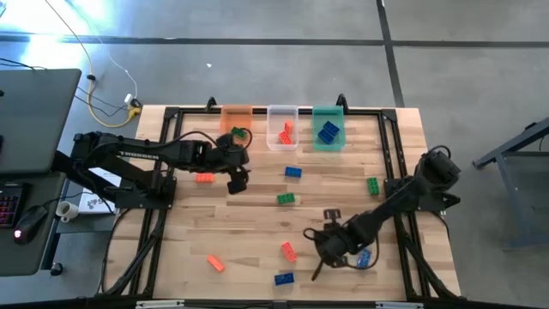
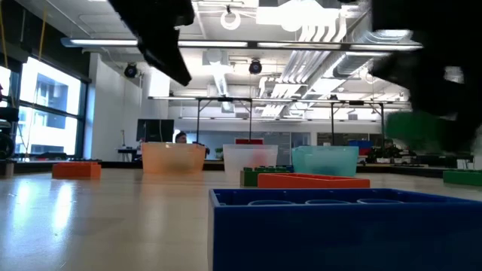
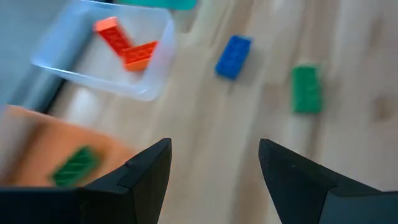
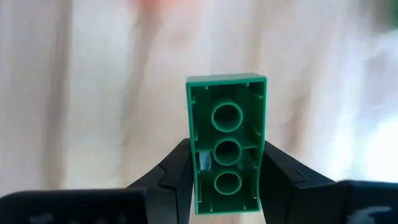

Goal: Sort & place blocks by color
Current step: Put the green game piece into the orange bin

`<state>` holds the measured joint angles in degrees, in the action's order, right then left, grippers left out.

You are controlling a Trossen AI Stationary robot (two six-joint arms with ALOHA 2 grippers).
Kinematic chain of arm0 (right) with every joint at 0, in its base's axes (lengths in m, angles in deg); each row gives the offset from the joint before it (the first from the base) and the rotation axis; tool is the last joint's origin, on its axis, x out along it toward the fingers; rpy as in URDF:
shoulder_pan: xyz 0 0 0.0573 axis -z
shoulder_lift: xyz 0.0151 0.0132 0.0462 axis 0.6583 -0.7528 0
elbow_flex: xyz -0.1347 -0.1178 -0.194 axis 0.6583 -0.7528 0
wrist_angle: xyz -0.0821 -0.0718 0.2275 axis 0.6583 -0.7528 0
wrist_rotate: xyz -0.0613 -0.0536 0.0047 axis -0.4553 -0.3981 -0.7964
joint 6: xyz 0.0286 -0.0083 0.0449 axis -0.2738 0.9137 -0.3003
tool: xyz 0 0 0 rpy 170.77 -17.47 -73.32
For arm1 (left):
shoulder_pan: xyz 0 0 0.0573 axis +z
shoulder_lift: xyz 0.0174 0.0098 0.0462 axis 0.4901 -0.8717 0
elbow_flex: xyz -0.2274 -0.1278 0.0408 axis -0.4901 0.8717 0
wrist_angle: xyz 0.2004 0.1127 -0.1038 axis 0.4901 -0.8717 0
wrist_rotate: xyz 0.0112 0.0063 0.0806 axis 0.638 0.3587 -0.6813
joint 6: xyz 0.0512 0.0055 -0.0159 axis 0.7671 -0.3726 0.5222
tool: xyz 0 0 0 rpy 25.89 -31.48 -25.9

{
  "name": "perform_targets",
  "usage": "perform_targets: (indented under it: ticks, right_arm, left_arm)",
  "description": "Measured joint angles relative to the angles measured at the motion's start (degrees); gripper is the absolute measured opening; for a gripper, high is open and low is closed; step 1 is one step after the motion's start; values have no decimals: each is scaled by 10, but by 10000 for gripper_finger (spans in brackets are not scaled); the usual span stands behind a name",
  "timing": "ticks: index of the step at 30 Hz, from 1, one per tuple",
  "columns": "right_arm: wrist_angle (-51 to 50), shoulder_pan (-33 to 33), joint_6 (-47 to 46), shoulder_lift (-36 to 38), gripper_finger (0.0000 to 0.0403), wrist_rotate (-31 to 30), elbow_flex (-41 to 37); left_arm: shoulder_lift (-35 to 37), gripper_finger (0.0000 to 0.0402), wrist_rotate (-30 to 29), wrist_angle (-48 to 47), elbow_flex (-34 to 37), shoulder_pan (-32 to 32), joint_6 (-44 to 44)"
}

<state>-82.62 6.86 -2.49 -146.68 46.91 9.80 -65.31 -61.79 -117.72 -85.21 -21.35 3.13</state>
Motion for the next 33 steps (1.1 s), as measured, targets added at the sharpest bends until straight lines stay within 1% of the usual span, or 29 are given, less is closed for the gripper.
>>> perform_targets:
  ticks: [3,6,13,17,21,25,28,33]
  right_arm:
    - [-14,28,41,0,112,-49,24]
    - [-27,59,77,1,112,-91,50]
    - [-32,130,179,1,112,-180,99]
    - [-32,161,233,1,112,-223,123]
    - [-31,186,291,1,112,-282,138]
    - [-30,206,316,2,112,-331,151]
    - [-14,220,320,2,112,-346,157]
    - [46,230,389,2,112,-351,159]
  left_arm:
    - [0,229,54,32,0,8,-47]
    - [0,229,96,70,0,15,-80]
    - [0,229,162,147,0,27,-134]
    - [0,229,173,182,0,29,-172]
    - [0,229,175,211,0,29,-204]
    - [0,229,177,221,0,29,-227]
    - [0,229,177,234,0,29,-236]
    - [0,229,177,258,0,29,-259]
